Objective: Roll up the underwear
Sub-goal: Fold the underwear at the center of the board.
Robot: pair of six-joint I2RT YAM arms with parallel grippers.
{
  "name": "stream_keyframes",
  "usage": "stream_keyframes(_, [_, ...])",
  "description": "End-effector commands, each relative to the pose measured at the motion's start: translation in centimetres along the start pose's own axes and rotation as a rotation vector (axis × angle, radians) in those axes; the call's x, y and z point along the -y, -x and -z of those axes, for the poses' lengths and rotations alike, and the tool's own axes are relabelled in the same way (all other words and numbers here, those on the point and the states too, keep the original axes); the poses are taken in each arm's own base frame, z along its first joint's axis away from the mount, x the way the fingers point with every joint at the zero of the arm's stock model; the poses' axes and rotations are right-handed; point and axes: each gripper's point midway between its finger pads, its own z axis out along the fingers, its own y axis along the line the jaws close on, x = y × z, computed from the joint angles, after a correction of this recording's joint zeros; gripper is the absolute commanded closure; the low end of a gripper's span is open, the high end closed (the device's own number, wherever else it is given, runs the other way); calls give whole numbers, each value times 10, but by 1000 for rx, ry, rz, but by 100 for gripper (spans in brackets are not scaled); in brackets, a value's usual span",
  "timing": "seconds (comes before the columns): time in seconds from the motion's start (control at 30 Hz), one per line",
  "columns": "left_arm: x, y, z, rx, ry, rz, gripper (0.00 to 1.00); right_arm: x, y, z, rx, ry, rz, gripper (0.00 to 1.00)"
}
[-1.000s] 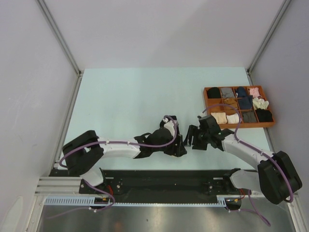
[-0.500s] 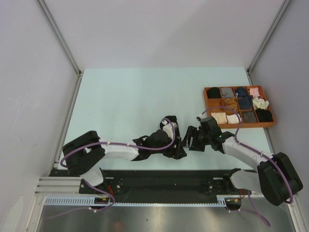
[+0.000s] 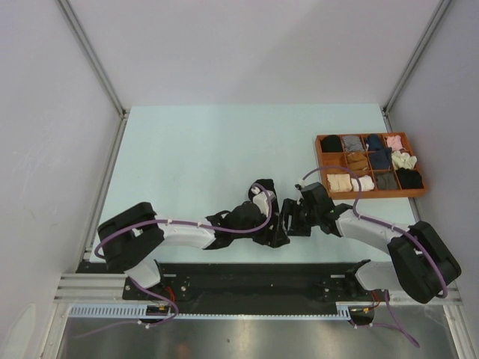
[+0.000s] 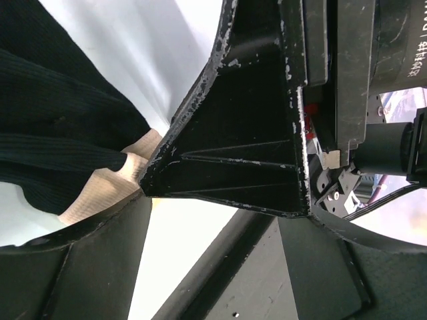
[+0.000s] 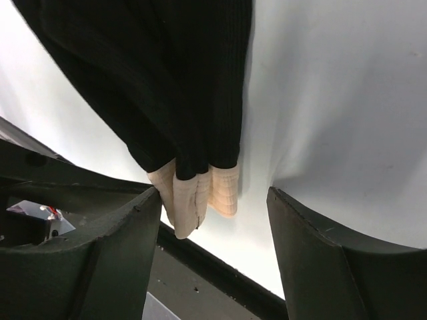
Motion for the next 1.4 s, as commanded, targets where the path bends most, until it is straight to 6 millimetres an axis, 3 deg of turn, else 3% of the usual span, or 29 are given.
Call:
stream_keyframes(0.0, [7, 4, -1, 21, -28, 7, 21, 1, 2, -5, 16, -12, 17, 32])
stream_keyframes(0.27, [6, 3, -3, 17, -26, 9, 20, -5, 3, -8, 12, 14, 25, 36])
stream_keyframes(0.43, [5, 3, -2, 17, -19, 4, 20, 1, -3, -9, -11, -9, 21, 65])
stream_keyframes(0.6, [7, 11, 1, 31, -5, -3, 20, 3, -4, -9, -19, -19, 13, 84])
stream_keyframes(0.73, [10, 36, 13, 72, 34, -37, 19, 6, -6, -13, -29, -26, 14, 97])
stream_keyframes(0.8, [-1, 62, 32, 105, 117, -26, 17, 6, -7, -15, -38, -23, 18, 100])
stream_keyframes(0.83, [-10, 84, 44, 173, 179, -21, 17, 6, -8, -15, -38, -22, 19, 100])
stream_keyframes(0.87, [-33, 98, 57, 182, 276, 15, 17, 6, -8, -16, -39, -23, 19, 100])
stream_keyframes(0.97, [-70, 126, 73, 223, 421, 49, 19, 4, -7, -16, -36, -14, 24, 100])
stream_keyframes(1.1, [-92, 131, 58, 158, 498, 36, 26, 3, -8, -16, -37, -12, 30, 100])
stream_keyframes(1.37, [-92, 125, 30, 63, 477, 74, 28, 4, -9, -16, -40, -13, 29, 100])
